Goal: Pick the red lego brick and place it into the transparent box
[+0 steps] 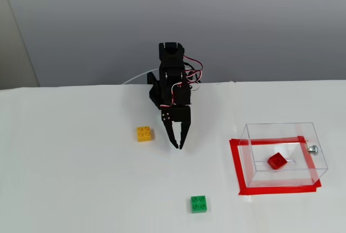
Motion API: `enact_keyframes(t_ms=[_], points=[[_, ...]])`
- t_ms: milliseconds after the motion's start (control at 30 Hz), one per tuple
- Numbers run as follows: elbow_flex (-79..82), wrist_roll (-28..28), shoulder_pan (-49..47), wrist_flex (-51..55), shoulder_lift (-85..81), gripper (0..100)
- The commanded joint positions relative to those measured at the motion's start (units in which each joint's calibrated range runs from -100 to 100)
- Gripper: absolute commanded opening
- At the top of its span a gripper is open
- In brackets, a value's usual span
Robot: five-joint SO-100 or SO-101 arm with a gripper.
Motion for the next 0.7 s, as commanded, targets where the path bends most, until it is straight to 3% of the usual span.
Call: enact_keyframes(t_ms=[0,200,667], points=[[-0.79,-0.14,0.04,4.53,-0.59,2],[-4.22,-0.24,-0.92,15.5,-0.59,1],[-4.31,-0.03,-1.29,15.58,-0.51,1]])
